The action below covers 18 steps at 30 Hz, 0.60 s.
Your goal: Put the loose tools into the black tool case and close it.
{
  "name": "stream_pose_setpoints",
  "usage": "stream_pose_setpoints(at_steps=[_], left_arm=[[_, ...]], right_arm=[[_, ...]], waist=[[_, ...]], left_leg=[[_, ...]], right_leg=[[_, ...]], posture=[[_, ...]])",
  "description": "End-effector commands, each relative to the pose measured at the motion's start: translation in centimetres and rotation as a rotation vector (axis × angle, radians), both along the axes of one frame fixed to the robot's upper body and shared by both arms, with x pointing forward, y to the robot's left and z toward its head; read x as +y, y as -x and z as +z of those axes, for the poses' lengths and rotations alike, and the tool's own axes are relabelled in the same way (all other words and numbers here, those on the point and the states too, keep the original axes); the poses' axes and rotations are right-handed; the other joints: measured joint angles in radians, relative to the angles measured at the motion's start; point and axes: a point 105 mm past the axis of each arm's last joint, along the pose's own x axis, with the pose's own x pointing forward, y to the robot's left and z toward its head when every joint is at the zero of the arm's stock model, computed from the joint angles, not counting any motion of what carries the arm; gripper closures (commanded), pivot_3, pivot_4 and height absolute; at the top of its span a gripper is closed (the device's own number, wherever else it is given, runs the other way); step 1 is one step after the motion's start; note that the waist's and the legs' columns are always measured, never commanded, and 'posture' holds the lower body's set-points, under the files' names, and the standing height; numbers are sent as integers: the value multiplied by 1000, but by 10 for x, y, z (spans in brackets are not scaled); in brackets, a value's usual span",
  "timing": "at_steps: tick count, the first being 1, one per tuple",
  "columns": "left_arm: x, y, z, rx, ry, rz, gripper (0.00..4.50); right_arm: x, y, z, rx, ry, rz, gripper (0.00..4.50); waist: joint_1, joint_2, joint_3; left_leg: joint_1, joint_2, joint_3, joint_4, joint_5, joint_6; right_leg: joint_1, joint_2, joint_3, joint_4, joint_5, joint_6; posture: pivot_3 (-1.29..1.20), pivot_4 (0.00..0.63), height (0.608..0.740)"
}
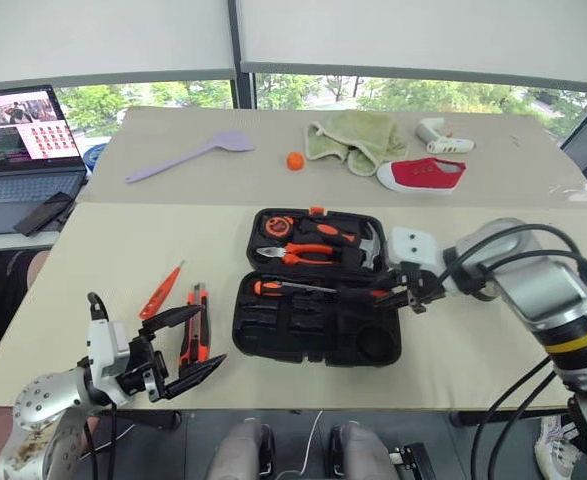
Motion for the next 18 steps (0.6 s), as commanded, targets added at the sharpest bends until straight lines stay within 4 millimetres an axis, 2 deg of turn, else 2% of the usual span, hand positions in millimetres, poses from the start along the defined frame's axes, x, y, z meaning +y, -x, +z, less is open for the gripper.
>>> stream_pose_setpoints(at_steps=[1, 7, 18], left_arm=[[1, 1, 4, -28, -8, 5, 0], [0, 3, 3, -23, -9, 2, 0], [-2, 3, 2, -23, -14, -1, 0]], right_arm=[[14, 2, 6, -37, 1, 41, 3487], [7, -5, -10, -55, 122, 22, 3487], [-1, -15, -13, -37, 192, -34, 3487]], waist=[[-1, 0, 0], [1, 0, 0], [-1, 0, 0]], left_leg=[[0, 0, 0, 0, 0, 0], [0, 0, 0, 2, 0, 0], [0, 0, -1, 5, -1, 1]], right_leg=[[0, 0, 0, 0, 0, 0], [0, 0, 0, 0, 0, 0], [1, 0, 0, 1, 0, 0]], posture=[[0, 150, 740], [0, 150, 740], [0, 150, 740]])
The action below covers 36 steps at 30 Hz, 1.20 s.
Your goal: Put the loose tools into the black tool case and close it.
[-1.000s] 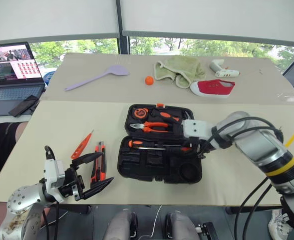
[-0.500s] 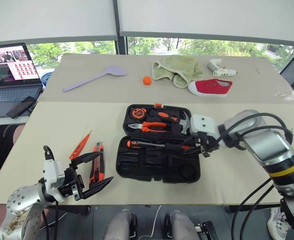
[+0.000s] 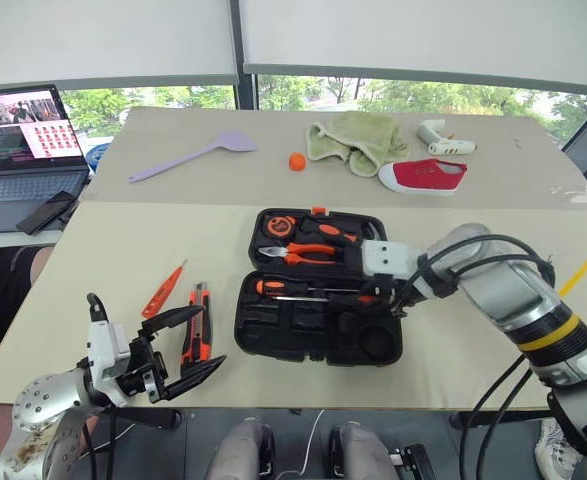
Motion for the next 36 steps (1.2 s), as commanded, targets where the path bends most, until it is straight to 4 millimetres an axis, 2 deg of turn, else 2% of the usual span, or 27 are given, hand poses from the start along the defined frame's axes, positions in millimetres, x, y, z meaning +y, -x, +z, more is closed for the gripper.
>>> stream_pose_setpoints(at_steps=[1, 4, 6, 9, 11, 16, 19, 20, 21, 26, 36], left_arm=[[-2, 2, 5, -33, -2, -6, 0], [-2, 2, 4, -33, -2, -5, 0], [-2, 2, 4, -33, -1, -3, 0], [-2, 2, 4, -33, 1, 2, 0], [-2, 3, 3, -32, 0, 4, 0], [-1, 3, 3, -29, -1, 9, 0], [0, 2, 2, -28, -1, 11, 0], [-1, 2, 1, -28, 0, 11, 0], [-1, 1, 1, -28, 0, 11, 0], [-2, -2, 2, -28, -2, 3, 0], [1, -4, 2, -23, -22, 2, 0]], right_arm=[[-6, -4, 6, -20, 36, -6, 3487], [-8, -4, 4, -9, 58, 6, 3487], [-4, -5, 6, -22, 31, 20, 2481], [9, -5, 23, -57, -92, 79, 1557], [10, -2, 37, -40, -157, 100, 1557], [2, 1, 47, -44, -192, 115, 1557], [12, 0, 48, -57, -292, 134, 2260], [19, 0, 47, -56, -352, 143, 2724], [24, 0, 46, -54, -393, 145, 2835], [29, -7, 17, -79, -386, 143, 4463], [29, -5, -21, -43, -333, 129, 4463]], waist=[[0, 0, 0], [1, 0, 0], [1, 0, 0], [0, 0, 0], [-3, 0, 0], [-7, 0, 0], [-7, 0, 0], [-7, 0, 0], [-7, 0, 0], [-3, 0, 0], [-6, 0, 0]], left_leg=[[0, 0, 0, 0, 0, 0], [0, 0, 0, 0, 0, 0], [0, 0, 0, 0, 0, 0], [0, 0, 0, 0, 0, 0], [0, 0, 0, 0, 0, 0], [0, 1, 0, 0, 0, 0], [0, 1, 0, 0, 0, 0], [0, 1, 0, 0, 0, 0], [0, 1, 0, 0, 0, 0], [0, 1, 0, 1, 0, 0], [1, 1, 1, 1, 0, -1]], right_leg=[[0, 0, 0, 0, 0, 0], [0, 0, 0, 0, 0, 0], [0, 0, 0, 0, 0, 0], [0, 0, 0, 0, 0, 0], [0, 0, 0, 0, 0, 0], [0, 1, 0, 0, 1, -1], [0, 1, 0, 0, 1, -1], [0, 1, 0, 0, 1, -1], [0, 1, 0, 0, 1, -1], [0, 1, 0, 0, 1, -1], [2, 3, 1, 0, 1, 0]], posture=[[0, 150, 740], [0, 150, 740], [0, 150, 740], [0, 150, 740], [0, 150, 740], [0, 150, 740], [0, 150, 740], [0, 150, 740], [0, 150, 740], [0, 150, 740], [0, 150, 740]])
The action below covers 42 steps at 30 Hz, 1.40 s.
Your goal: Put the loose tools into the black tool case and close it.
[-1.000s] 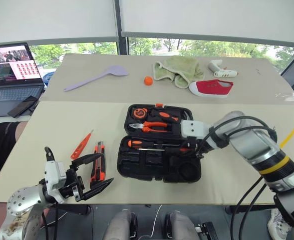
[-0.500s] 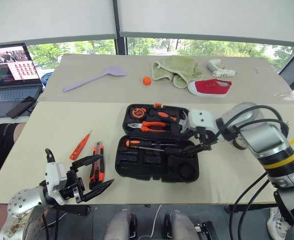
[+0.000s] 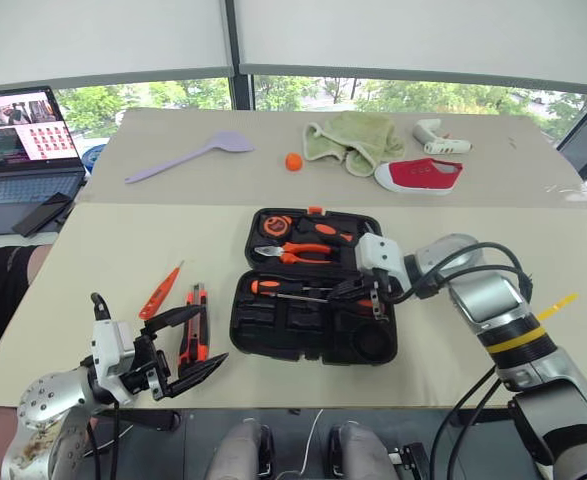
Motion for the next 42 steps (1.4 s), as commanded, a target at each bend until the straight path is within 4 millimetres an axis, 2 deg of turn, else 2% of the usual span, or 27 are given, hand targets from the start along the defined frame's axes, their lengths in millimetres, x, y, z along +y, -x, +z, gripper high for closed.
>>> stream_pose_setpoints(at_steps=[1, 6, 8, 10, 13, 15, 17, 20, 22, 25, 27, 29, 32, 37, 40, 42], left_arm=[[2, 1, 3, -17, -18, 0, 0], [3, 1, 3, -12, -22, 7, 0], [4, 2, 3, -10, -23, 15, 0], [7, 2, 3, -8, -13, 45, 0], [24, 3, 7, 10, 31, 144, 0], [44, 8, 5, 46, 29, 230, 0], [64, 15, 2, 79, 15, 320, 0], [100, 26, 1, 106, 15, 495, 0], [129, 37, -6, 179, 12, 643, 0], [172, 62, -22, 346, 14, 862, 0], [185, 72, -28, 433, 36, 938, 0], [185, 73, -26, 456, 70, 945, 0], [170, 58, -13, 465, 75, 854, 0], [148, 20, 9, 495, 36, 788, 0], [137, -3, 8, 628, -77, 792, 0], [128, -18, 11, 650, -94, 779, 0]], right_arm=[[-3, 4, -20, 31, 40, 1, 4463], [7, 7, -30, 36, 48, 16, 4463], [12, 6, -27, 23, 30, 12, 4463], [11, 0, -14, -1, -15, -20, 4463], [6, -6, 31, -147, -224, -23, 4463], [-9, 8, 45, -124, -306, 4, 3898], [-25, 21, 48, -98, -343, 15, 3338], [-47, 38, 60, -154, -465, 9, 2243], [-60, 43, 66, -177, -546, -73, 1615], [-83, 58, 54, -219, -550, -167, 526], [-94, 70, 45, -227, -558, -193, 31], [-100, 77, 38, -227, -561, -202, 31], [-102, 83, 34, -155, -584, -208, 31], [-85, 84, 56, -195, -657, -145, 31], [-73, 83, 65, -214, -671, -104, 31], [-68, 83, 67, -217, -677, -95, 31]], waist=[[-1, 0, 0], [-5, 0, 0], [-6, 0, 0], [-9, 0, 0], [-9, 0, 0], [-7, 0, 0], [0, 0, 1], [4, 0, 1], [4, 0, 1], [6, -1, 1], [7, -1, 1], [8, -1, 1], [17, -1, 2], [20, -1, 2], [18, -1, 2], [18, -1, 2]], left_leg=[[1, 0, 0, 0, 0, 0], [7, 1, -1, 0, 0, 0], [8, 1, -1, -1, -1, -1], [11, 1, -2, -1, -4, -6], [12, 2, -2, -2, -6, -9], [11, 2, -2, -2, -6, -9], [11, 2, -2, -2, -7, -8], [12, 2, -3, -1, -10, -5], [12, 2, -3, -1, -14, 1], [12, 2, -3, -2, -14, 2], [13, 2, -3, -2, -16, 2], [13, 1, -3, -2, -17, 3], [13, 1, -3, -1, -17, 2], [13, 1, -3, -1, -16, 0], [13, 1, -3, -2, -15, -2], [13, 1, -3, -2, -12, -7]], right_leg=[[1, 0, 0, 0, 0, 0], [7, 0, 0, -1, 0, 0], [8, 0, 0, -1, 0, 0], [10, 0, 0, -1, 0, 0], [11, 0, 1, -1, -1, -1], [10, 0, 1, -1, -1, -1], [11, -1, 0, -2, -1, -1], [11, -3, 0, -5, -1, 0], [11, -7, 0, -6, -2, 1], [10, -9, 0, -5, -2, 1], [10, -8, 0, -6, -3, 2], [10, -8, 0, -6, -3, 3], [9, -10, 0, -6, -4, 3], [9, -13, 1, -5, -6, -3], [8, -12, 1, -4, -3, 2], [8, -11, 1, -4, -3, 2]], posture=[[0, 150, 740], [0, 150, 740], [0, 150, 740], [0, 150, 740], [0, 150, 740], [0, 150, 740], [0, 150, 740], [0, 150, 740], [0, 150, 740], [0, 150, 740], [0, 150, 740], [0, 150, 740], [0, 150, 740], [0, 150, 740], [0, 150, 740], [0, 150, 740]])
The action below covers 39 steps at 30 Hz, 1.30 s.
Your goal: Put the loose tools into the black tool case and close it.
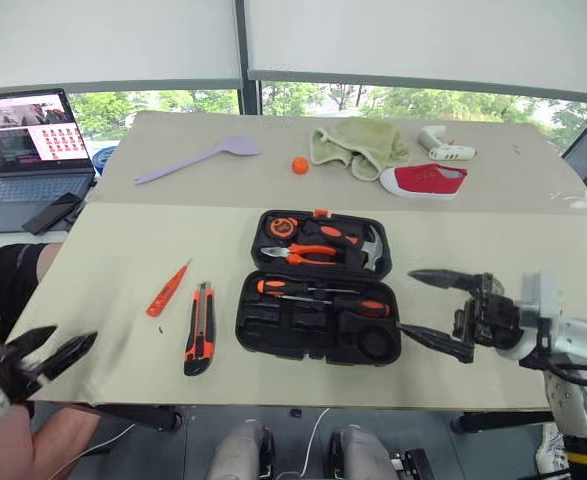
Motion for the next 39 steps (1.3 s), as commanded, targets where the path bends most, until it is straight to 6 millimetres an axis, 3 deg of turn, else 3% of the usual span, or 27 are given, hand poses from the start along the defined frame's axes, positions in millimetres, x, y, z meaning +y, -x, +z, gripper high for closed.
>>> stream_pose_setpoints(at_steps=[1, 6, 10, 13, 17, 24, 25, 28, 31, 34, 39], left_arm=[[-20, -22, -3, 86, -5, -36, 0], [-49, -64, -16, 169, -45, -138, 0], [-56, -88, -26, 185, -72, -133, 0], [-57, -95, -35, 220, -111, -127, 0], [-64, -99, -43, 241, -123, -149, 1065], [-62, -97, -46, 236, -145, -148, 3565], [-60, -96, -44, 224, -149, -148, 3971], [-56, -92, -31, 160, -156, -159, 4075], [-66, -93, 14, -85, -111, -282, 4075], [-89, -81, 34, -226, -150, -546, 4075], [-136, -65, 32, -229, -207, -976, 4075]], right_arm=[[9, 2, 7, -23, -27, 21, 31], [18, 1, 0, -21, -19, 37, 31], [21, 0, 0, -23, -22, 36, 31], [20, 1, 2, -29, -25, 20, 31], [19, 3, 3, -24, -23, 2, 0], [19, 6, 4, -12, -13, -9, 0], [18, 6, 3, -10, -9, -11, 0], [17, 7, 3, -5, 3, -15, 0], [12, 7, 5, -11, 15, -43, 0], [5, 7, 7, -7, 25, -76, 0], [-12, 11, 5, 30, 74, -132, 0]], waist=[[0, 0, 0], [3, -1, 1], [-2, -2, 1], [0, -2, 1], [5, -2, 1], [12, -1, 1], [12, -1, 1], [8, -1, 1], [2, -3, 2], [1, -6, 4], [17, -5, 4]], left_leg=[[0, 0, 0, 0, 2, -3], [0, -2, 2, -3, 3, -6], [0, -2, 2, -4, 5, -7], [2, -2, 3, -6, 7, -8], [8, -2, 3, -10, 8, -10], [8, -2, 3, -11, 7, -9], [8, -2, 3, -11, 7, -9], [8, -2, 3, -11, 7, -9], [6, -2, 3, -12, 7, -9], [4, -2, 2, -11, 7, -10], [4, -2, 3, -11, 6, -9]], right_leg=[[0, 0, 0, 0, 0, 0], [3, 7, 1, 1, 1, 0], [3, 11, 1, 2, 1, 0], [3, 12, 2, 2, 0, 0], [6, 11, 3, 3, 0, -1], [6, 7, 5, 2, 0, -1], [6, 6, 5, 2, 0, -1], [6, 2, 4, 1, 0, -1], [4, 0, 3, 1, 0, -1], [2, 0, 1, 1, 0, -2], [3, -3, 0, -1, 0, -2]], posture=[[0, 150, 740], [0, 150, 740], [0, 150, 740], [0, 150, 740], [0, 150, 740], [0, 150, 740], [0, 150, 740], [0, 150, 740], [0, 150, 740], [0, 150, 740], [0, 150, 740]])
